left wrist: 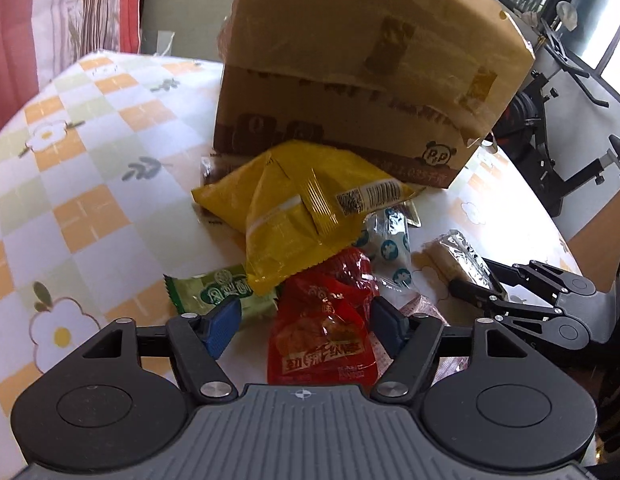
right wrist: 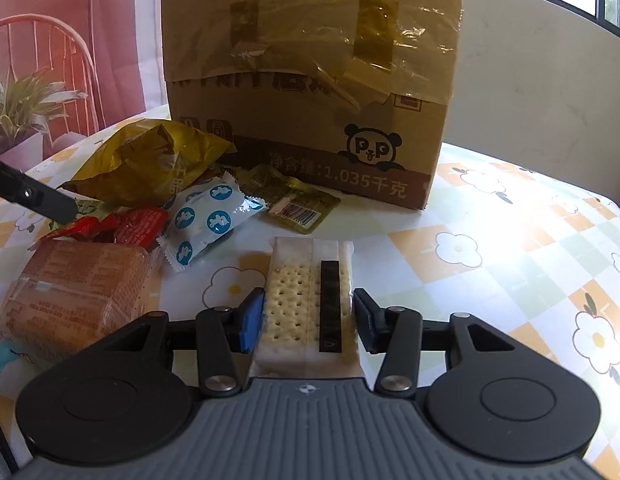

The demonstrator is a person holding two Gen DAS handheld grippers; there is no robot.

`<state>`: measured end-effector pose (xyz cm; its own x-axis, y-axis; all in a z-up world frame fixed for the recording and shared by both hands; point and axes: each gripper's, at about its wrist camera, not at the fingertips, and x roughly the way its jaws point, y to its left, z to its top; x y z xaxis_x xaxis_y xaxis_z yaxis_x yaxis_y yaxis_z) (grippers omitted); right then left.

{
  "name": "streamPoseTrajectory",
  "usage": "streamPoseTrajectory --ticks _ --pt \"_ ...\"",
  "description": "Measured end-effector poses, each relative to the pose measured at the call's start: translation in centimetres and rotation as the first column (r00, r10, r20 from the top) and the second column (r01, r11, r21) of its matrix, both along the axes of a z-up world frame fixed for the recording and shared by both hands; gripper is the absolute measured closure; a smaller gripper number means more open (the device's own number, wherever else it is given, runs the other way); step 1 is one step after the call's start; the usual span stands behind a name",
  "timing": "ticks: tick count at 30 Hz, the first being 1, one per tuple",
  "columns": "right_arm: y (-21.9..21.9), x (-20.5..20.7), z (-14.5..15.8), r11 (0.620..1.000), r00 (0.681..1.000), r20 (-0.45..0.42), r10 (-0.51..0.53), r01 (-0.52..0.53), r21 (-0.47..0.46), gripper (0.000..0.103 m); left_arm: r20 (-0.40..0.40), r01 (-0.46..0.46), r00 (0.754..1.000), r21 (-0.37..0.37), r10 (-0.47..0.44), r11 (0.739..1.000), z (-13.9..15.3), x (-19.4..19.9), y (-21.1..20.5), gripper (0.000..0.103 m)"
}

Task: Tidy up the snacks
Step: 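Grasp the red meat snack with the left tool while the right tool grasps the cracker pack, then lift the red meat snack with the left tool while the right tool grasps the white cracker pack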

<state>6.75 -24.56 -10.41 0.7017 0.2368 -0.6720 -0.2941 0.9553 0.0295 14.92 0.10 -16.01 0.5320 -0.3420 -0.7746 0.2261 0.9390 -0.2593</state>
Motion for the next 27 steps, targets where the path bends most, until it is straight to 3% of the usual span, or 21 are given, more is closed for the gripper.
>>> streamPoseTrajectory --ticks 10,15,27 --pt "-0.1 -0.1 0.0 1.000 1.000 0.008 0.000 0.000 0.005 0.054 -0.024 -0.001 1.000 0.008 0.001 1.000 -1.1 0.3 -0.8 0.022" --pt "-0.1 -0.2 0.0 1.000 1.000 0.009 0.002 -0.002 0.004 0.054 -0.072 -0.062 0.995 0.045 0.066 0.997 -1.9 0.8 -0.5 0.025" --pt "-0.1 -0.2 -0.1 1.000 1.000 0.009 0.002 -0.002 0.005 0.054 -0.034 -0.019 0.999 0.077 0.022 0.997 -2.1 1.4 -1.3 0.030"
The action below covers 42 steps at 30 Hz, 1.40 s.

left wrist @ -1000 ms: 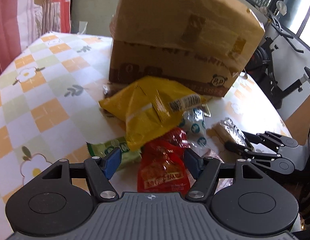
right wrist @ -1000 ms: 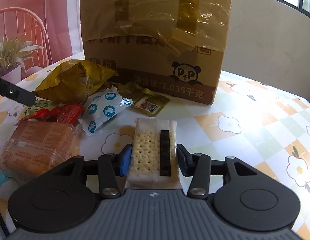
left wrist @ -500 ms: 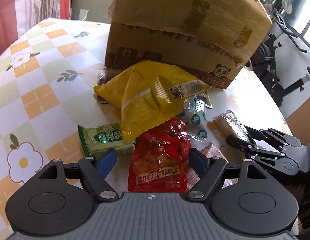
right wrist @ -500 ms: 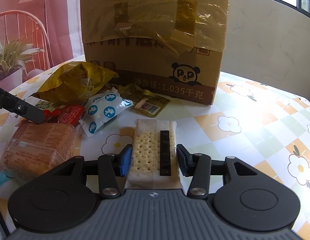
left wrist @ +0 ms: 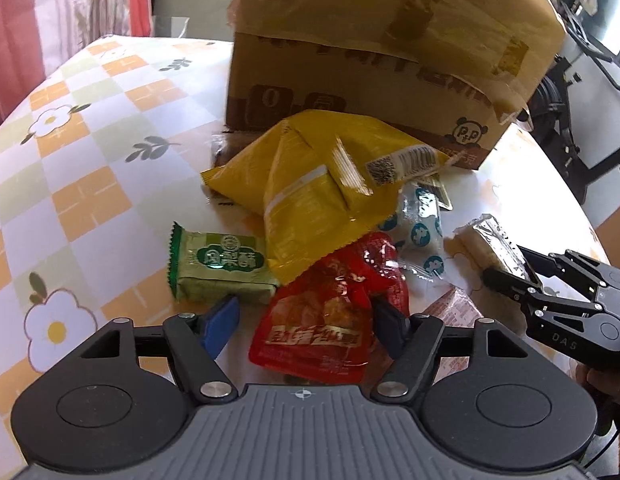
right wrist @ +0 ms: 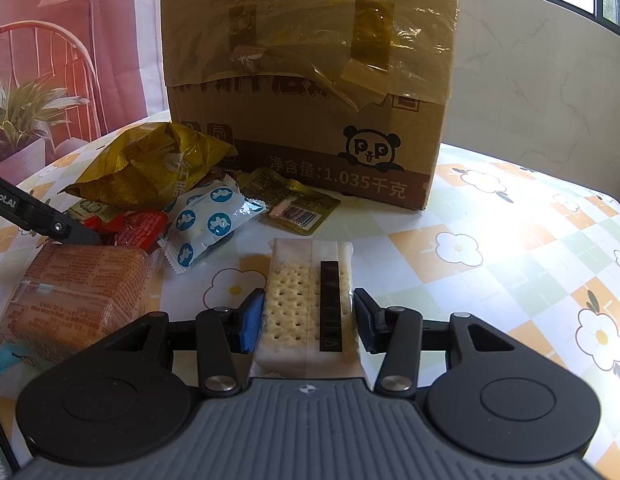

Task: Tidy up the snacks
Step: 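Lift the red meat snack with the left tool while the right tool grasps the white cracker pack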

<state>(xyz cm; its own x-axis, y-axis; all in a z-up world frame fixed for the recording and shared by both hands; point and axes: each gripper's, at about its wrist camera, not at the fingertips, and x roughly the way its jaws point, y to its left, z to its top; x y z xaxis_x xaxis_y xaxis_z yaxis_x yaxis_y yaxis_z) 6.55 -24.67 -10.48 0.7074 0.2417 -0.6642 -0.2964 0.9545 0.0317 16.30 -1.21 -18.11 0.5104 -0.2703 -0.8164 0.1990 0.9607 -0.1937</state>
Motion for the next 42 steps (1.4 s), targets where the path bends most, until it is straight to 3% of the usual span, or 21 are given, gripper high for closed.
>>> streamPoseTrajectory --ticks 3,4,11,20,34,42 --pt "0.0 0.0 0.0 1.000 1.000 0.001 0.001 -0.001 -0.001 0.054 0.014 0.025 1.000 0.024 -0.025 0.999 -0.1 -0.2 -0.4 0.036" --pt "0.0 0.0 0.0 1.000 1.000 0.000 0.001 -0.001 0.000 0.054 0.017 0.033 0.999 0.018 -0.033 0.999 -0.1 -0.2 -0.4 0.045" --pt "0.1 -0.1 0.0 1.000 1.000 0.000 -0.001 0.001 0.003 0.054 0.018 0.039 0.999 -0.027 -0.039 0.999 -0.2 -0.5 0.1 0.062" --pt "0.0 -0.1 0.0 1.000 1.000 0.001 0.000 0.000 0.002 0.054 0.086 0.076 0.994 -0.032 -0.073 0.997 1.5 -1.7 -0.2 0.062" --pt "0.0 -0.1 -0.1 1.000 1.000 0.001 0.002 -0.002 0.002 0.054 0.180 0.170 0.970 -0.013 -0.165 0.985 3.3 -3.4 -1.4 0.062" --pt "0.1 -0.2 -0.1 1.000 1.000 -0.002 -0.004 0.004 0.008 0.054 0.254 0.183 0.952 -0.023 -0.171 0.983 4.9 -3.9 -1.1 0.062"
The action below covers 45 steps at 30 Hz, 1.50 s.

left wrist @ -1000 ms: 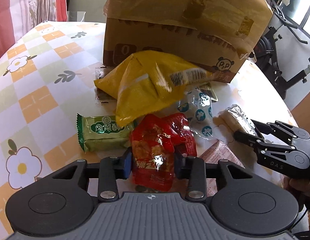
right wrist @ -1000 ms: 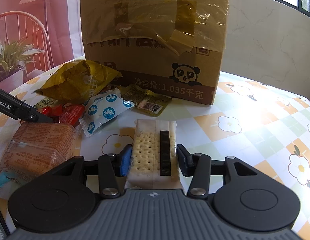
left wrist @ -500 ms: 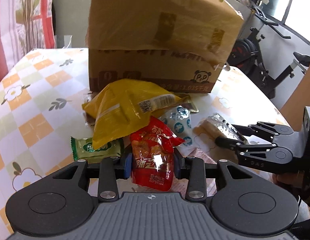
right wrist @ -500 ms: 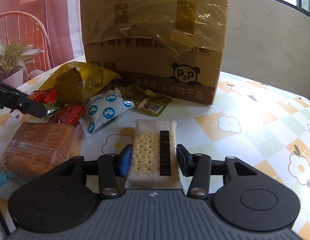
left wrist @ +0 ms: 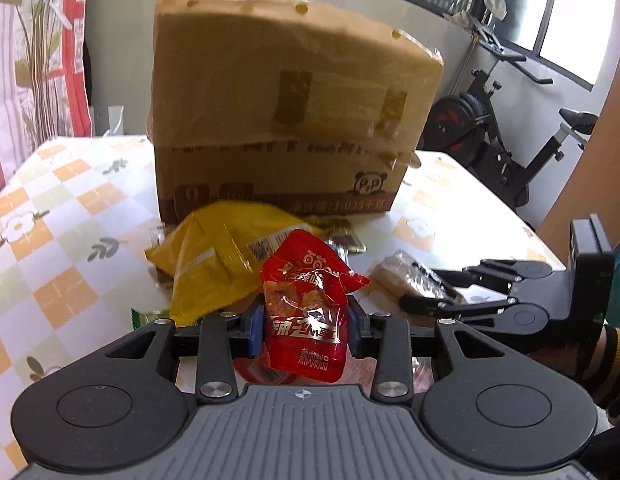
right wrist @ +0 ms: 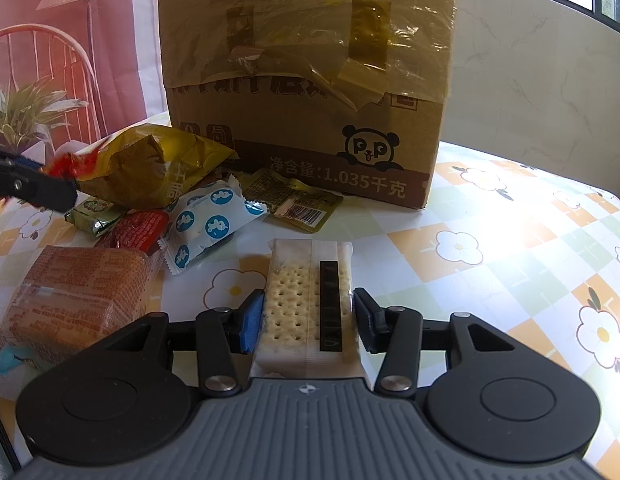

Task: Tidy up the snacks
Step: 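Lift the red meat snack with the left tool while the right tool grasps the white cracker pack, then carry the red snack and cracker pack into the lined box and open both tools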

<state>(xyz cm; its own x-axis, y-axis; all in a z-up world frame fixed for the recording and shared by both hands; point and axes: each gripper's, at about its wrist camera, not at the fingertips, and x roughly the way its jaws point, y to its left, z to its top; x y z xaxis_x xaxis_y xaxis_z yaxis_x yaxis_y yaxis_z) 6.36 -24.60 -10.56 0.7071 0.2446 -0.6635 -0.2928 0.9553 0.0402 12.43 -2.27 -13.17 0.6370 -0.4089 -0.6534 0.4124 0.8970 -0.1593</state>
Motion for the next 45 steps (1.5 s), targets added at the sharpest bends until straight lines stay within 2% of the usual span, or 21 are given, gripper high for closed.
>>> streamPoseTrajectory --ticks 4,7,12,16,21,27,30,32,34,37,39,40,41,42,43,45 --pt "-0.2 -0.1 0.2 1.000 1.000 -0.014 -0.006 0.006 0.016 0.054 0.036 -0.021 0.999 -0.023 0.022 1.000 1.2 0.0 0.8 0.062" --pt "-0.9 -0.5 0.6 0.996 0.998 -0.039 -0.049 0.051 0.073 0.054 0.063 -0.046 0.997 -0.026 0.048 0.999 2.1 0.0 1.7 0.061" --pt "-2.0 -2.1 2.8 0.988 0.997 0.000 -0.082 0.081 0.135 0.054 0.075 -0.100 0.992 -0.049 0.103 0.994 3.7 0.5 3.1 0.061" --pt "-2.4 -2.2 6.5 0.984 0.993 0.087 -0.083 0.067 0.165 0.054 0.111 -0.119 0.986 -0.063 0.126 0.991 5.5 0.6 3.6 0.060" --pt "-2.4 -0.2 12.3 0.983 0.973 0.221 -0.063 0.023 0.180 0.054 0.184 -0.118 0.974 -0.075 0.130 0.990 8.7 2.1 3.4 0.060" --pt "-1.7 4.5 19.2 0.980 0.938 0.346 -0.026 -0.045 0.196 0.054 0.320 -0.091 0.941 -0.078 0.111 0.993 13.7 5.1 2.7 0.058" --pt "-1.0 8.5 21.0 0.985 0.931 0.365 -0.012 -0.051 0.163 0.054 0.383 -0.100 0.917 -0.036 0.106 0.994 15.6 7.4 1.2 0.057" --pt "-0.6 11.5 21.4 0.988 0.939 0.342 -0.027 -0.027 0.152 0.054 0.402 -0.109 0.910 -0.005 0.102 0.994 16.5 9.6 -0.1 0.057" --pt "-0.6 14.5 21.1 0.988 0.952 0.300 -0.068 0.022 0.155 0.054 0.393 -0.119 0.913 0.005 0.108 0.993 17.0 11.5 -1.1 0.057" --pt "0.4 17.1 19.9 0.994 0.941 0.319 -0.110 0.102 0.044 0.054 0.373 -0.134 0.921 0.031 0.113 0.990 16.6 14.1 -3.2 0.057" --pt "0.7 18.8 18.9 0.992 0.955 0.268 -0.128 0.124 0.034 0.054 0.375 -0.130 0.922 0.072 0.093 0.989 15.8 15.5 -4.8 0.057" --pt "0.7 19.3 18.4 0.990 0.959 0.244 -0.144 0.138 0.041 0.054 0.387 -0.135 0.918 0.094 0.089 0.986 15.5 16.2 -5.5 0.054" --pt "0.9 19.7 17.9 0.987 0.959 0.232 -0.164 0.160 0.033 0.054 0.396 -0.147 0.914 0.120 0.088 0.982 15.1 16.6 -6.2 0.047" --pt "0.9 19.8 17.7 0.984 0.957 0.230 -0.177 0.177 0.019 0.054 0.390 -0.163 0.916 0.148 0.094 0.976 14.7 17.4 -6.8 0.045" --pt "0.9 19.8 17.6 0.981 0.952 0.237 -0.191 0.194 0.008 0.053 0.380 -0.174 0.920 0.163 0.101 0.971 14.4 17.7 -7.1 0.045" --pt "0.5 19.5 17.5 0.976 0.941 0.261 -0.214 0.215 0.025 0.040 0.367 -0.192 0.922 0.167 0.120 0.967 14.3 18.3 -7.3 0.042"
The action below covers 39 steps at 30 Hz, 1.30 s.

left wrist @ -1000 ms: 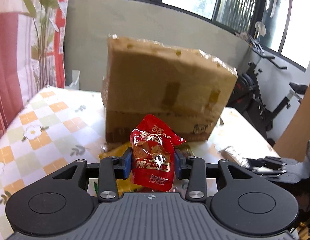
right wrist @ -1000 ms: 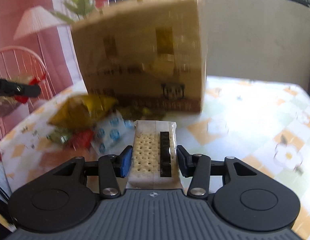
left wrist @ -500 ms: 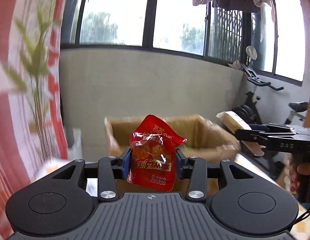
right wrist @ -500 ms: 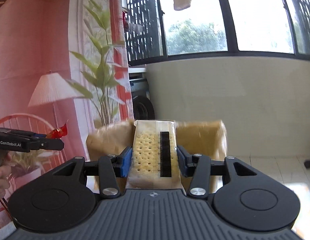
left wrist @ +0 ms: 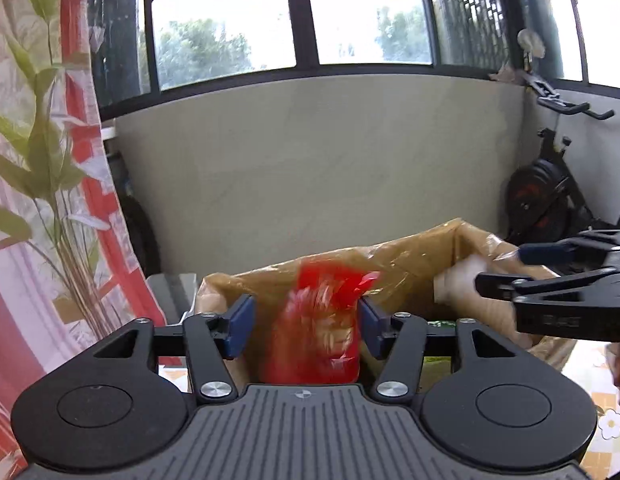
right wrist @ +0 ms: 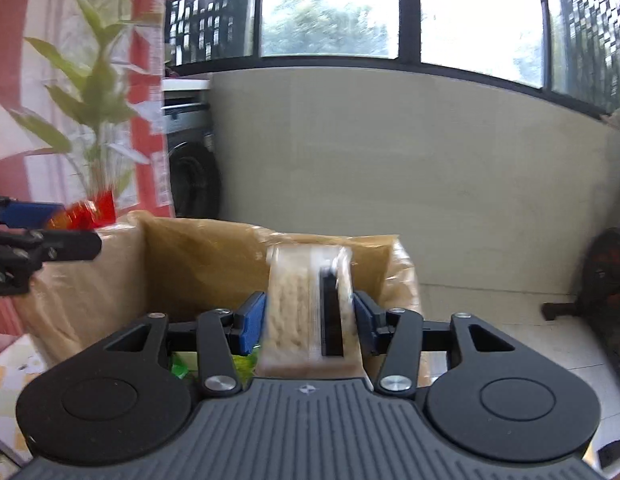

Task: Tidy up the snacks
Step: 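Carry the red snack and cracker pack into the lined box and open both tools, then grasp the red wrapped snack with the right tool while the left tool lowers to the green pastry pack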

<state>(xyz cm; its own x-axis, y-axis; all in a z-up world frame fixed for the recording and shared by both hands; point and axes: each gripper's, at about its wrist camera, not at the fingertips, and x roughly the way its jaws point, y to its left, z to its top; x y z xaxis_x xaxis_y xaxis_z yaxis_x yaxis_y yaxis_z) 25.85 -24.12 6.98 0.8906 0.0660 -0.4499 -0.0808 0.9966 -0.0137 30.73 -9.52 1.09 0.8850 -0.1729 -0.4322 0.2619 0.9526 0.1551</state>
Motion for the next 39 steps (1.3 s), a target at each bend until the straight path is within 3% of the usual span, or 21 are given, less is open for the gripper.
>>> streamPoseTrajectory --ticks 1,3,9,19,25,28,33,39 --pt "-0.4 -0.3 0.0 1.000 1.000 0.012 0.001 -0.002 0.019 0.030 -0.005 -0.010 1.000 -0.010 0.010 1.000 0.0 0.0 0.3 0.039" --pt "-0.9 -0.9 0.3 0.999 1.000 0.021 0.007 -0.008 0.047 0.029 -0.019 -0.015 1.000 -0.055 0.014 0.998 0.1 -0.7 1.4 0.032" --pt "-2.8 -5.0 2.2 0.980 0.997 0.059 0.046 -0.057 0.193 0.029 -0.070 -0.025 0.997 -0.137 0.015 0.990 0.5 -2.1 5.0 0.032" --pt "-0.5 -11.3 2.0 0.964 0.988 0.060 0.145 -0.154 0.216 0.029 -0.087 0.025 0.995 -0.162 -0.039 0.986 1.7 -7.9 8.4 0.031" --pt "1.7 -14.6 -1.1 0.963 0.986 0.007 0.166 -0.164 0.213 0.023 -0.119 0.010 0.992 -0.168 -0.030 0.986 -1.9 -12.7 10.7 0.031" --pt "3.0 -15.6 -3.6 0.962 0.979 -0.067 0.192 -0.174 0.211 0.022 -0.163 -0.028 0.987 -0.171 0.000 0.985 -4.3 -14.2 11.9 0.031" --pt "5.9 -16.9 -7.7 0.949 0.940 -0.210 0.269 -0.221 0.226 0.019 -0.242 -0.097 0.969 -0.193 0.049 0.976 -7.6 -15.5 13.5 0.031" --pt "8.4 -18.0 -10.1 0.935 0.893 -0.299 0.337 -0.279 0.219 0.015 -0.284 -0.127 0.956 -0.192 0.069 0.973 -9.9 -16.6 14.3 0.031"
